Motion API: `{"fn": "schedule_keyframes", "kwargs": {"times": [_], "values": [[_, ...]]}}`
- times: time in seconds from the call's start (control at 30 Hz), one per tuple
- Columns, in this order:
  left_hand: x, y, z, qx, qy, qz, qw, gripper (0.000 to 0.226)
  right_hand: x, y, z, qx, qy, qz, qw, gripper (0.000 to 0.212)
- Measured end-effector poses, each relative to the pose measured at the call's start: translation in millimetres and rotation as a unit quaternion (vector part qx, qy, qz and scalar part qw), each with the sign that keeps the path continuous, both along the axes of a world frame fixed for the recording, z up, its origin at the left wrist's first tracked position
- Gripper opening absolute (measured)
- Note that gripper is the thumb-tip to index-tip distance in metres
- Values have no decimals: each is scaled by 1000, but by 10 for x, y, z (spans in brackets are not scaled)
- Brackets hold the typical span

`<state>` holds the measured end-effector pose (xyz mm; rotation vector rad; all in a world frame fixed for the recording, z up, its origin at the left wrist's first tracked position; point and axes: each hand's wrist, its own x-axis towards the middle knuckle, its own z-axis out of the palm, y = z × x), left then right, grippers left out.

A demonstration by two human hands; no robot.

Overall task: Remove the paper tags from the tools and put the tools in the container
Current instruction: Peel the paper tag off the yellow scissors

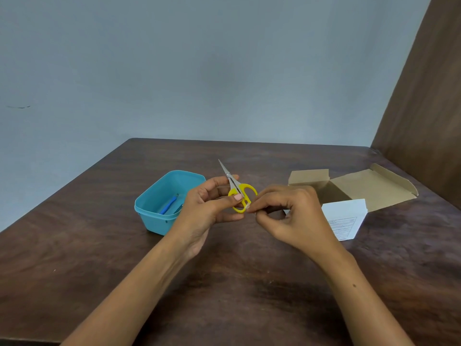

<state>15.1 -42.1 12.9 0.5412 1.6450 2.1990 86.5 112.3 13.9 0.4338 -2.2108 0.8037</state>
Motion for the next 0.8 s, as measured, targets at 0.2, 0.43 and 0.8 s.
{"fn": "schedule_keyframes", "kwargs": {"times": [0.2,0.43,0.8], "values": [[6,-3,9,-16,5,-8,1000,20,-14,-3,-11,-18,-15,14,1000,20],[-21,11,-26,-19,42,58,997,12,-6,-22,1,-103,76,-12,992,13],[3,10,-51,-8,111,105,988,12,-52,-174,-113,66,40,-16,997,12]]}}
